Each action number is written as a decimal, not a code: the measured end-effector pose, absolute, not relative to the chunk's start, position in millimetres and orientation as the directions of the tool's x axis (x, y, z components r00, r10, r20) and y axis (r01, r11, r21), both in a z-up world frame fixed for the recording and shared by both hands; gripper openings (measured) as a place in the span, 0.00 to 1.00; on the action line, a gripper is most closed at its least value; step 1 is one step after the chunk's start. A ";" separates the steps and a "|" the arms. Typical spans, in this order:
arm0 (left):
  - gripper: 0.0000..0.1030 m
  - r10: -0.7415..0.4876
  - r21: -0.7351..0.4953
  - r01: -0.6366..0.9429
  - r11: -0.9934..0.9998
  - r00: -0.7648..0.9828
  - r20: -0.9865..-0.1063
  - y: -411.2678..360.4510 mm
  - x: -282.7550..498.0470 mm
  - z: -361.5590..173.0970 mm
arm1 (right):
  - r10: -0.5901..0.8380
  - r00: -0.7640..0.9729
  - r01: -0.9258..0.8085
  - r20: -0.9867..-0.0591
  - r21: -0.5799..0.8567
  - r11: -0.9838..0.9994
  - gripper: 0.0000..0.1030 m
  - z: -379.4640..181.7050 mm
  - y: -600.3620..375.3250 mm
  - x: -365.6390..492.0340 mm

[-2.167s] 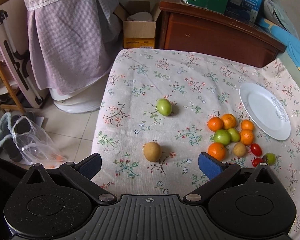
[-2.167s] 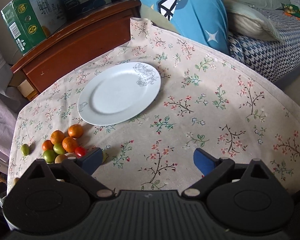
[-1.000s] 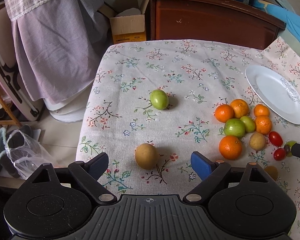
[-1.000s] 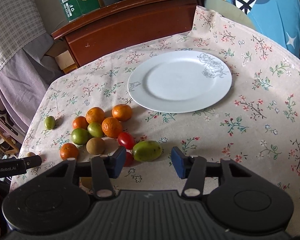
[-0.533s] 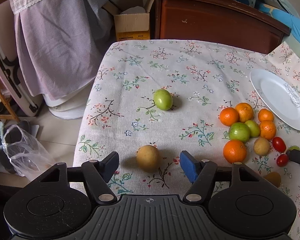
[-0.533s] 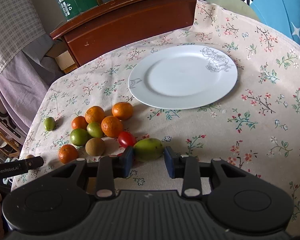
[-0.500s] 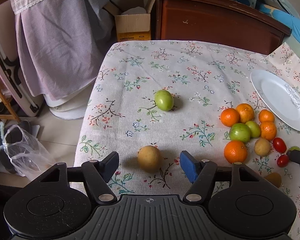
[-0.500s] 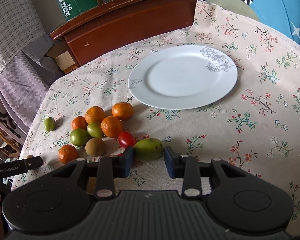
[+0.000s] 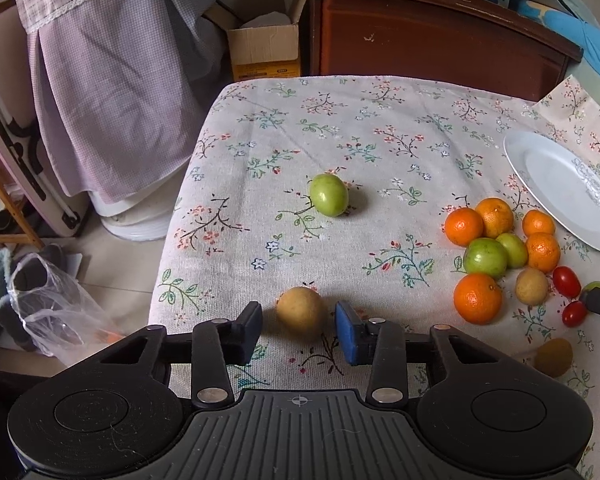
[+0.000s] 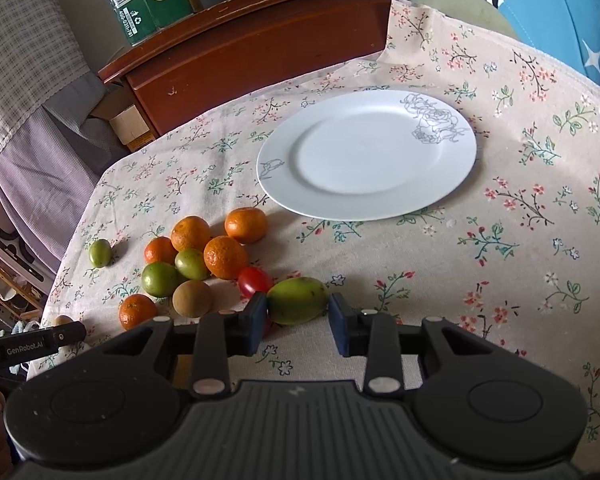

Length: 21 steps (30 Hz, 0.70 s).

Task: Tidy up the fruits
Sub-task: 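Close left gripper on the brown fruit while right gripper closes on the green-yellow fruit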

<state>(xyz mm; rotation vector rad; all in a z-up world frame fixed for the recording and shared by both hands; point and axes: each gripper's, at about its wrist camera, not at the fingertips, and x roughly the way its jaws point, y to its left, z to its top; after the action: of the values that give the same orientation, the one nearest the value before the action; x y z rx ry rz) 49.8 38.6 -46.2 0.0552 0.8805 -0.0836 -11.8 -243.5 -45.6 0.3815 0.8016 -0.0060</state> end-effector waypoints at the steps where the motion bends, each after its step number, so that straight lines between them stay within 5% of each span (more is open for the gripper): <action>1: 0.26 -0.060 0.010 0.107 0.994 0.634 -0.771 37.6 49.7 -46.1 | 0.138 0.700 0.148 -0.701 0.331 0.932 0.33 -45.6 -243.3 -11.8; 21: 0.23 -0.262 -0.152 0.224 0.963 0.634 -0.727 9.5 44.9 -32.8 | 0.153 0.735 0.135 -0.661 0.364 0.922 0.32 -36.9 -247.7 -17.5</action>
<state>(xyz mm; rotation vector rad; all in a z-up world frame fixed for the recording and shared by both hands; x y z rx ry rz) 44.9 9.5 -32.8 -0.0487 0.8388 -0.2779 -17.5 -247.7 -36.9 0.4077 0.7511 0.0105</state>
